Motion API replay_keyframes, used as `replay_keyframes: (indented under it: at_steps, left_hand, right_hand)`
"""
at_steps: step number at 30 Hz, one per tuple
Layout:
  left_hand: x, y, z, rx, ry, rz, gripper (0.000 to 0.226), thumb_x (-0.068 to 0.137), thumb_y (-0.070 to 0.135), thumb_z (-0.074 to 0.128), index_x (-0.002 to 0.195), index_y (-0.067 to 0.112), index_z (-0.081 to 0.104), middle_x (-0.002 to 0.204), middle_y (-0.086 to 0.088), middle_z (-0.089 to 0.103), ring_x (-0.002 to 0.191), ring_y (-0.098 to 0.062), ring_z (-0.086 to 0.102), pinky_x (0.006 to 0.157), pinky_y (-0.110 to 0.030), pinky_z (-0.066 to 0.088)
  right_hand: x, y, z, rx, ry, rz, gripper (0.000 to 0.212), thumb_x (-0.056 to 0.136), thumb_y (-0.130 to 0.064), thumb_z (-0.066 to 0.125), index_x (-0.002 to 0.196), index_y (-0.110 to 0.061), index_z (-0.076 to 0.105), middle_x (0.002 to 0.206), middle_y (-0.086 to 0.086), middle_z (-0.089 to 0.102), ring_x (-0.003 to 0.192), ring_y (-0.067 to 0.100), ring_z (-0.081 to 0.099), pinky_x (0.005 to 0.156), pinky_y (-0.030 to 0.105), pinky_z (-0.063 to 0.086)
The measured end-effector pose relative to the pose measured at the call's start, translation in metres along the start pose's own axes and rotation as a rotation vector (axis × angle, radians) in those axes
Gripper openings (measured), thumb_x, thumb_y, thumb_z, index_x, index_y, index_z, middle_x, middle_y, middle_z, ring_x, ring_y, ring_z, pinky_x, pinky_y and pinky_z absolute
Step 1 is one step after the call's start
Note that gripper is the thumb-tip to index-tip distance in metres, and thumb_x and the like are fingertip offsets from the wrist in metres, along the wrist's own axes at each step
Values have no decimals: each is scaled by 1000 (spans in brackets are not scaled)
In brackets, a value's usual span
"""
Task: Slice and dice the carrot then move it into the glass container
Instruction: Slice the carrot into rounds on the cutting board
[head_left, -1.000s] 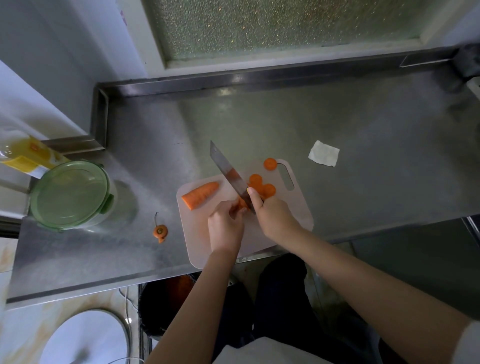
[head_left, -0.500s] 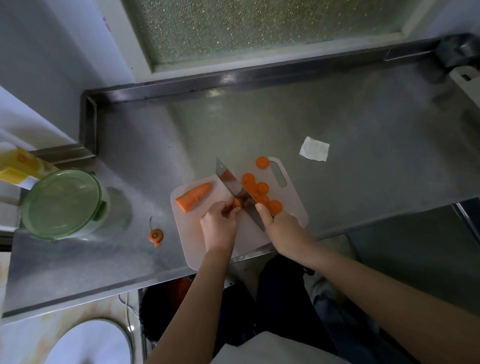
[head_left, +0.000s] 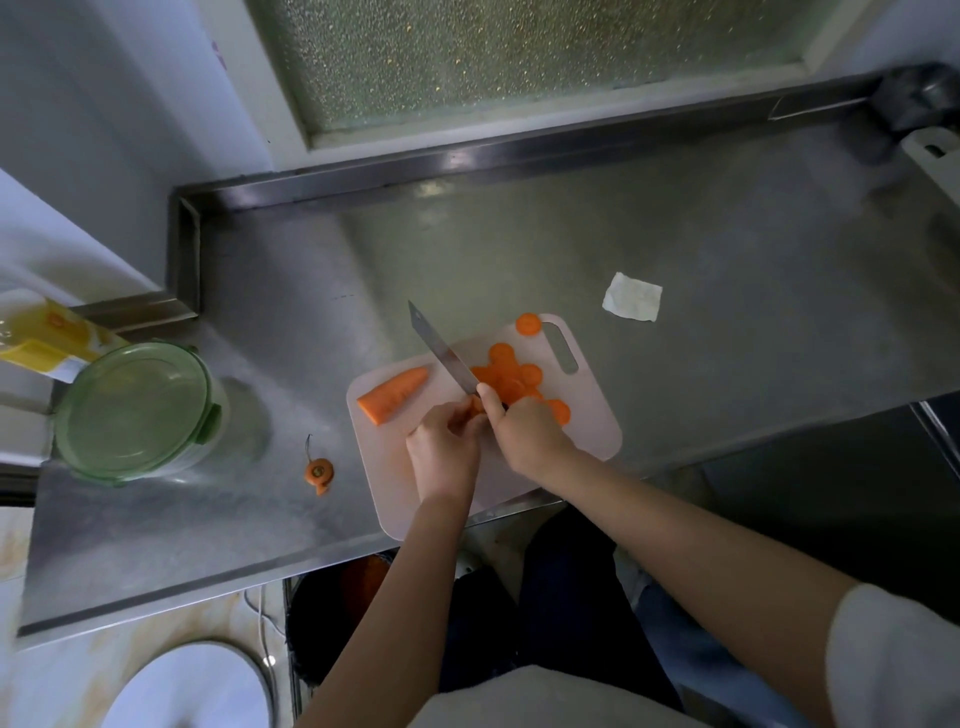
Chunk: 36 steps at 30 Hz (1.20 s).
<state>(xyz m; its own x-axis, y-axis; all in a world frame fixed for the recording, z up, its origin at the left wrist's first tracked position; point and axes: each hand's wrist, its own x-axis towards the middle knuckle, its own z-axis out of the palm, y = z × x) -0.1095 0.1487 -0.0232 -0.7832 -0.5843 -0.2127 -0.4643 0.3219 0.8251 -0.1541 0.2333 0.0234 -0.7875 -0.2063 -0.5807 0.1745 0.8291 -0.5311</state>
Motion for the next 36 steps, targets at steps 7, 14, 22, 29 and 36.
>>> replay_keyframes:
  at_steps: [7,14,22,29,36]
  left_hand:
    - [0,-1,-1,-4,11,-13,22,80,16,72,101,9,72,98,-3,72,90,-9,63,76,3,31]
    - [-1,-1,0,-11,28,9,19,80,14,72,99,10,73,96,-2,72,85,-5,60,73,9,29]
    - [1,-3,1,-60,37,-27,21,78,11,73,98,10,73,95,-3,73,85,-9,64,74,7,33]
    - [0,-1,0,-75,18,-61,22,78,11,72,100,8,74,97,-2,72,82,-5,59,70,7,31]
    - [1,-1,0,-42,11,-42,21,78,13,73,99,9,74,97,-3,72,82,-6,59,75,-2,33]
  right_hand:
    - [2,7,-4,118,72,-138,35,101,-41,31,112,-26,61,120,11,56,108,30,53,83,32,39]
    - [7,10,-9,60,-28,-41,49,103,-44,23,63,-21,42,65,6,44,64,20,47,67,33,40]
    - [-1,30,-16,154,94,-57,64,98,-56,26,67,-9,56,81,14,61,81,28,54,70,28,34]
    - [-6,32,-13,172,99,-81,63,97,-56,28,59,-9,50,69,11,57,75,29,56,68,29,37]
    - [-10,31,-13,169,106,-89,68,97,-54,28,72,1,60,82,20,67,79,29,60,66,30,38]
